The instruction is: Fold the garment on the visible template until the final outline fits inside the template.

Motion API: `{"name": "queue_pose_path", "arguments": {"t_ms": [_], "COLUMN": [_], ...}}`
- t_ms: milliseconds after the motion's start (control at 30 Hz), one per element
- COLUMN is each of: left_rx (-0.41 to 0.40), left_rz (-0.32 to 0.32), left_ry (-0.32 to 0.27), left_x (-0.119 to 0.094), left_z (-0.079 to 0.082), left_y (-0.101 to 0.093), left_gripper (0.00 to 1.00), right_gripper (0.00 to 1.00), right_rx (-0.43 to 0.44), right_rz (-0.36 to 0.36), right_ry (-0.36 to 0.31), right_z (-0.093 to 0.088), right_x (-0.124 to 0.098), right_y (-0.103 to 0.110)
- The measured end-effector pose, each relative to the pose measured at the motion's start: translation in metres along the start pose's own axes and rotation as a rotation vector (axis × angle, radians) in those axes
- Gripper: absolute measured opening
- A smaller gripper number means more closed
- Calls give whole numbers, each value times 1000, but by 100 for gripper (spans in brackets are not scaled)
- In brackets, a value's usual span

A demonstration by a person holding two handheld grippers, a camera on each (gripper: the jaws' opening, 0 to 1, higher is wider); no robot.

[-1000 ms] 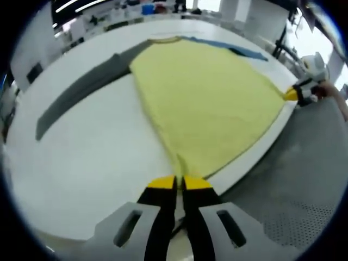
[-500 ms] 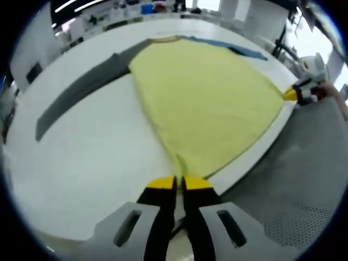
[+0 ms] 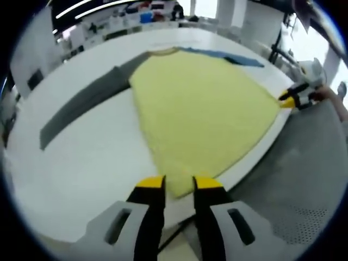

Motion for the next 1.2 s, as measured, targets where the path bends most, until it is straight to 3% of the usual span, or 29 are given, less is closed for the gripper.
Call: {"name": "queue_pose_path", "arguments": {"t_ms": [200,600,967,1200], "left_rx": [27,57,110,121], "left_rz": [21,17,-13,-82], "left_ry": [-26,-80,-128,-213], "left_x": [-10,-34,-55,-74], "left_z": [8,21,38,52], "left_y": [1,-7,-19,-30], "left_gripper": [25,37,50,54], "right_gripper": [35,60,77,86], "right_rx": [-33,-121,-196,-211], "right_rz": [-28,-75,-116,-89], "right_ry": [-40,-55,-111,-175], "right_z": [7,14,36,50], "right_x": [-9,-23,-47,-64], "right_y": [2,5,11,20]}}
Point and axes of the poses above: the point that each gripper's makers call its tool centre point, and the gripper's own axes: x roughly forward along the fingers, y roughly to its left, z roughly out of its top, the point moved 8 cm from there along -x, roughly backward along the fingers, and after that the axes turned 3 degrees about y, right-handed, at the moved point
